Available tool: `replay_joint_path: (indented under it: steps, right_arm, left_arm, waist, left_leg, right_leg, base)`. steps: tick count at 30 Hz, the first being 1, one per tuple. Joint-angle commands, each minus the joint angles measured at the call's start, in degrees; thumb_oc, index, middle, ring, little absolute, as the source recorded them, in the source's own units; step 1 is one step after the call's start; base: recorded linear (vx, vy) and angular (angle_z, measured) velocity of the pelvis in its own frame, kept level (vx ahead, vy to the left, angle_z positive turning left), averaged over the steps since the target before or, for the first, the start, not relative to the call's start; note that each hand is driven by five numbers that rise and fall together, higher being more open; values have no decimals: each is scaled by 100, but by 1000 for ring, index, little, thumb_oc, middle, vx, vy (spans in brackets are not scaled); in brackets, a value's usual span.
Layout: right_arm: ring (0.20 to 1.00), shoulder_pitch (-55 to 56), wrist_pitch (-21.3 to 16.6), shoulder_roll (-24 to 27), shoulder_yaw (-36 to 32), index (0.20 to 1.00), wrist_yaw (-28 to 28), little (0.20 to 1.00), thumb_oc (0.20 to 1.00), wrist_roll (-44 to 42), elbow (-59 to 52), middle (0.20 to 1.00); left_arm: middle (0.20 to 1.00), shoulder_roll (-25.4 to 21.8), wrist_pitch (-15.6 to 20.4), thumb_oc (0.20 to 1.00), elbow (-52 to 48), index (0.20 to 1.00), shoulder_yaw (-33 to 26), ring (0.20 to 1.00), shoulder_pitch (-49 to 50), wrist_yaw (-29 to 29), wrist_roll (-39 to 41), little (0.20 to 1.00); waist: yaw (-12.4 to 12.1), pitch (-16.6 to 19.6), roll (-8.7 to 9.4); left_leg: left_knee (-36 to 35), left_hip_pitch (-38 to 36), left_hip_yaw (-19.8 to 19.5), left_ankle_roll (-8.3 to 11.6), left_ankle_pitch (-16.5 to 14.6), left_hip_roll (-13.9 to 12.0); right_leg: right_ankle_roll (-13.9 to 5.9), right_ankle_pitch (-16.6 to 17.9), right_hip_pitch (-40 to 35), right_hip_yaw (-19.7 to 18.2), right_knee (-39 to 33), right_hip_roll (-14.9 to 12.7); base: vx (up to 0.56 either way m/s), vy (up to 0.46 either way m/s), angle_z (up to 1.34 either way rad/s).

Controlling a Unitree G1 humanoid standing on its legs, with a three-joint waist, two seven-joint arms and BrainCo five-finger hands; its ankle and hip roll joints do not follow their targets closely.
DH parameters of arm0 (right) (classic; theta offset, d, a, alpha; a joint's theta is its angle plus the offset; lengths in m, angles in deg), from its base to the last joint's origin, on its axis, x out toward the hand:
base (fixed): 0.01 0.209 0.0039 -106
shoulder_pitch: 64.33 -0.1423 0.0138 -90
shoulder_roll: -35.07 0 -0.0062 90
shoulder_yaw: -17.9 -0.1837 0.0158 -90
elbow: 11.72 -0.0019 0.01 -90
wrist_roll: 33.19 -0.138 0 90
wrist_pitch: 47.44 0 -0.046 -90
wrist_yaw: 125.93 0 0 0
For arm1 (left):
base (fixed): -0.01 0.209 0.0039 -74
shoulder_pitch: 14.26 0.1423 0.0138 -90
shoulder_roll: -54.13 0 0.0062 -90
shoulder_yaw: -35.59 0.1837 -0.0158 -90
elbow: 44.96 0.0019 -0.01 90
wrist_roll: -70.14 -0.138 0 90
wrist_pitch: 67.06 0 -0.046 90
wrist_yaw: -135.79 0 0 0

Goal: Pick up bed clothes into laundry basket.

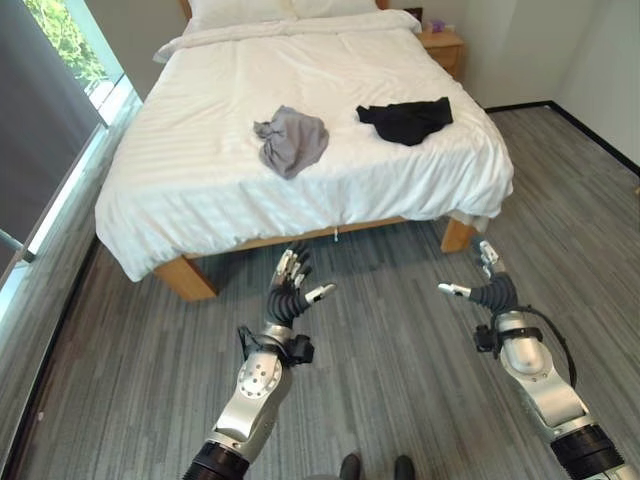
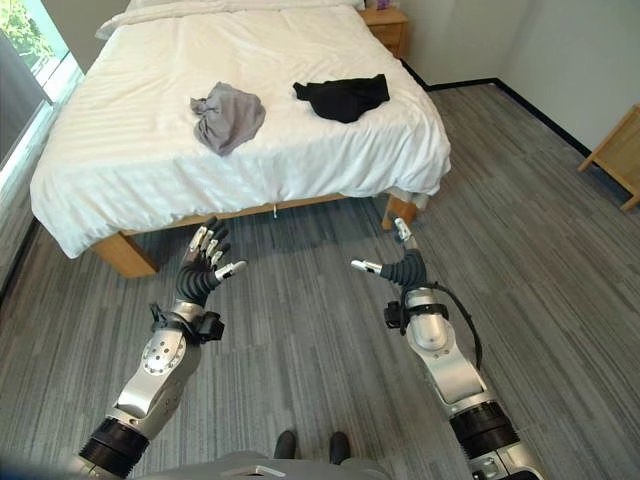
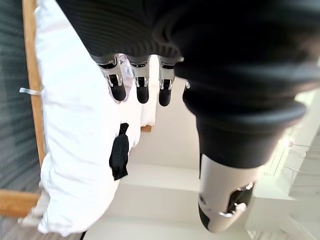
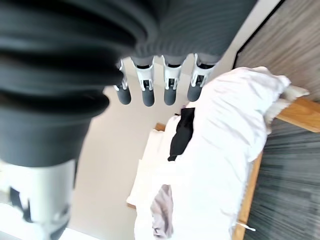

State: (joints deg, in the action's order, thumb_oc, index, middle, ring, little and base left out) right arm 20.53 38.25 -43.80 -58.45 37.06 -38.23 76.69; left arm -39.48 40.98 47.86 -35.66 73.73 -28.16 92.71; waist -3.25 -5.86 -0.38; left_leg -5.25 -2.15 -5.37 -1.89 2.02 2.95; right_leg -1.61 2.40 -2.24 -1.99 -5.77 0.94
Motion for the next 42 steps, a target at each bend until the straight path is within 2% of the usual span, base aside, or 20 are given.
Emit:
replay_joint_path:
  steps: [1, 6, 10, 12, 13, 14, 15, 17, 19, 24, 27, 28, 29, 30, 32, 34, 35, 37, 40, 42]
  right_arm:
    - [1000, 38, -328, 80, -120, 1000, -52, 1000, 1000, 34, -624, 1000]
    - [1000, 212, -194, 57, -185, 1000, -230, 1000, 1000, 471, -748, 1000]
    - [1000, 54, -52, -63, -1, 1000, -163, 1000, 1000, 926, -672, 1000]
    - [1000, 75, -75, -118, 52, 1000, -113, 1000, 1000, 1025, -742, 1000]
    - [1000, 78, -66, -100, 91, 1000, -164, 1000, 1000, 1115, -804, 1000]
    - [1000, -111, -56, -136, 241, 1000, -252, 1000, 1000, 1182, -760, 1000]
    - [1000, -219, -39, -138, 311, 1000, -304, 1000, 1000, 1225, -691, 1000]
    - [1000, -311, -17, -162, 395, 1000, -330, 1000, 1000, 1259, -665, 1000]
    - [1000, -334, -67, -214, 582, 1000, -297, 1000, 1000, 1312, -626, 1000]
    - [1000, -401, 27, -274, 611, 1000, -239, 1000, 1000, 1322, -464, 1000]
    - [1000, -394, 39, -412, 620, 1000, -215, 1000, 1000, 1458, -432, 1000]
    - [1000, -405, 50, -509, 685, 1000, -236, 1000, 1000, 1592, -314, 1000]
    - [1000, -525, 138, -537, 720, 1000, -204, 1000, 1000, 1743, -184, 1000]
    - [1000, -707, 248, -529, 706, 1000, -166, 1000, 1000, 1928, -115, 1000]
    - [1000, -702, 284, -509, 532, 1000, -221, 1000, 1000, 2004, -148, 1000]
    - [1000, -707, 292, -497, 528, 1000, -216, 1000, 1000, 2007, -161, 1000]
    - [1000, -704, 300, -380, 329, 1000, -251, 1000, 1000, 2028, -285, 1000]
    - [1000, -761, 299, -233, 113, 1000, -412, 1000, 1000, 2064, -316, 1000]
    - [1000, -966, 462, 23, -353, 1000, -867, 1000, 1000, 2086, -116, 1000]
    - [1000, -1315, 662, 239, -559, 1000, -1033, 1000, 1000, 2174, 131, 1000]
  left_arm:
    - [1000, 9, 147, 1000, -3, 1000, 61, 1000, -173, 108, -222, 1000]
    - [1000, 14, 139, 1000, 151, 1000, 212, 1000, -312, 56, -169, 1000]
    - [1000, -17, 201, 1000, 152, 1000, 144, 1000, -291, -93, -31, 1000]
    - [1000, -44, 223, 1000, 129, 1000, 104, 1000, -292, -191, 12, 1000]
    - [1000, -32, 258, 1000, 133, 1000, 140, 1000, -383, -187, 70, 1000]
    - [1000, 10, 328, 1000, 139, 1000, 176, 1000, -500, -160, 152, 1000]
    - [1000, 13, 363, 1000, 95, 1000, 177, 1000, -466, -156, 201, 1000]
    - [1000, 46, 402, 1000, 58, 1000, 184, 1000, -398, -118, 242, 1000]
    - [1000, 106, 506, 1000, 38, 1000, 213, 1000, -258, -156, 222, 1000]
    - [1000, 188, 491, 1000, 76, 1000, 305, 1000, -161, -295, 261, 1000]
    - [1000, 184, 459, 1000, 91, 1000, 282, 1000, -59, -353, 327, 1000]
    - [1000, 166, 440, 1000, 81, 1000, 290, 1000, 7, -366, 415, 1000]
    - [1000, 134, 397, 1000, 67, 1000, 324, 1000, -35, -375, 454, 1000]
    - [1000, 108, 322, 1000, 145, 1000, 451, 1000, -170, -401, 396, 1000]
    - [1000, 106, 259, 1000, 230, 1000, 558, 1000, -379, -321, 199, 1000]
    - [1000, 123, 258, 1000, 235, 1000, 557, 1000, -395, -310, 187, 1000]
    - [1000, 118, 221, 1000, 246, 1000, 609, 1000, -561, -297, 93, 1000]
    - [1000, 130, 232, 1000, 221, 1000, 613, 1000, -673, -348, 128, 1000]
    - [1000, 204, 237, 1000, 363, 1000, 680, 1000, -798, -476, 325, 1000]
    - [1000, 135, 247, 1000, 407, 1000, 598, 1000, -775, -507, 420, 1000]
  waist:
    - [-34, 228, 274]
    - [115, 134, 298]
    - [63, 4, 382]
    - [19, -192, 526]
    - [-69, -408, 607]
    - [-244, -619, 622]
    - [-341, -620, 623]
    - [-488, -582, 567]
    - [-832, -499, 275]
    - [-998, -164, -37]
    - [-1041, 53, 30]
    - [-1087, 52, 149]
    - [-1068, -38, 224]
    - [-872, -137, 20]
    - [-574, -189, -218]
    - [-496, -195, -225]
    - [-172, -249, -251]
    - [78, -269, -209]
    - [432, -230, 56]
    - [491, -196, 33]
  left_leg:
    - [25, 476, -430, 234, -223, -124]
    - [25, 632, -536, 269, -188, -127]
    - [198, 297, -211, 292, -409, -463]
    - [1405, 716, -85, 353, -264, -619]
    - [2374, 1337, -199, 346, 308, -647]
    - [3739, 2345, -615, 71, 358, -181]
    - [3992, 2687, -691, 65, 221, 92]
    - [3864, 2912, -659, 89, 52, 405]
    - [2485, 2777, -577, 149, 157, 782]
    - [46, 2496, 615, 63, 615, 538]
    - [25, 2126, 223, -94, 769, 703]
    - [25, 1848, 65, -83, 857, 608]
    - [25, 1495, -26, -68, 702, 506]
    - [25, 1011, -280, -96, 497, 279]
    - [25, 567, -588, -122, 274, 80]
    - [25, 619, -668, -99, 324, 93]
    - [25, 316, -907, -72, 101, 78]
    - [25, 43, -1237, -21, -131, 135]
    - [25, -520, -2032, 18, -589, 414]
    - [25, -874, -2253, 41, -899, 219]
  right_leg:
    - [-319, -180, 166, -271, 77, -166]
    - [-266, -162, 266, -293, 77, -106]
    - [-257, -151, 140, -535, 77, -61]
    - [-176, -159, -7, -681, 88, -46]
    - [-79, -127, -105, -775, 86, -47]
    - [23, -198, -237, -954, 80, 17]
    - [11, -223, -288, -1103, 77, 29]
    - [-7, -287, -347, -1347, 77, 52]
    - [30, -433, -610, -1915, 77, 345]
    - [65, -874, -1124, -1976, 77, 571]
    - [12, -903, -1297, -2005, 77, 369]
    - [-237, -636, -1190, -1767, 657, 108]
    - [-740, 53, -900, -1425, 1853, -152]
    - [-1005, 874, -305, -1226, 3305, -59]
    - [-869, 555, 469, -971, 4122, 225]
    - [-861, 527, 554, -886, 4235, 222]
    - [-616, 55, 1133, -580, 3971, 64]
    - [-494, -153, 1512, -552, 2989, 145]
    - [-620, 331, 2046, -950, 483, 303]
    - [-760, 580, 2369, -456, 179, 255]
  base:
    - [-27, -50, 2]
    - [-30, -73, 20]
    - [55, -135, -16]
    - [16, -207, -98]
    - [-71, -291, -44]
    - [-24, -211, -9]
    - [2, -98, -18]
    - [224, 61, -122]
    - [511, 41, -120]
    - [397, -11, -71]
    - [483, 102, -38]
    - [567, 43, -47]
    - [673, 33, -17]
    - [467, 9, -33]
    - [441, 113, 29]
    - [296, 35, 109]
    - [629, -67, 120]
    - [579, -86, 112]
    - [606, -94, 120]
    - [560, -123, 145]
